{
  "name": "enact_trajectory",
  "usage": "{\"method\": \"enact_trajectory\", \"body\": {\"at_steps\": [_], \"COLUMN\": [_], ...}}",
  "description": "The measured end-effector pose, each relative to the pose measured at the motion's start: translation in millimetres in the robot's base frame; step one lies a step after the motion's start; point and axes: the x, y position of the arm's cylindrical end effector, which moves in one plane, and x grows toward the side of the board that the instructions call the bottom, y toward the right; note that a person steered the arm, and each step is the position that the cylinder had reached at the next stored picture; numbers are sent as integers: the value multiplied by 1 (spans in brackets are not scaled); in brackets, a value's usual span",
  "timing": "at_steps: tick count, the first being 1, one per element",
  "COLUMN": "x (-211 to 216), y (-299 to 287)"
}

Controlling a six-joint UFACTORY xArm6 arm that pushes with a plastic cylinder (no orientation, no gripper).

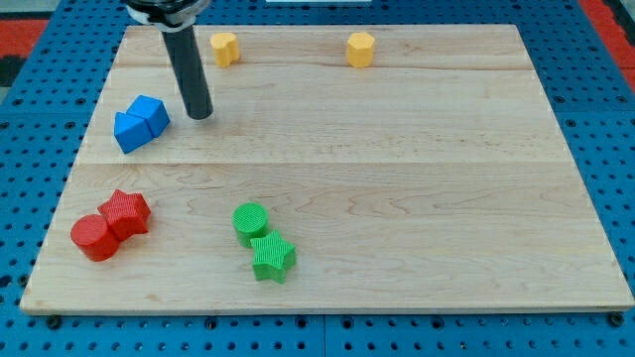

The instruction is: Push the yellow heart to the right side of the board

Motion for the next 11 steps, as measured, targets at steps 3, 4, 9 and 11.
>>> {"method": "enact_trajectory", "body": {"at_steps": [3,4,9,11], "x": [-9,-15,-87,-102], "y": [5,5,-26,16]}}
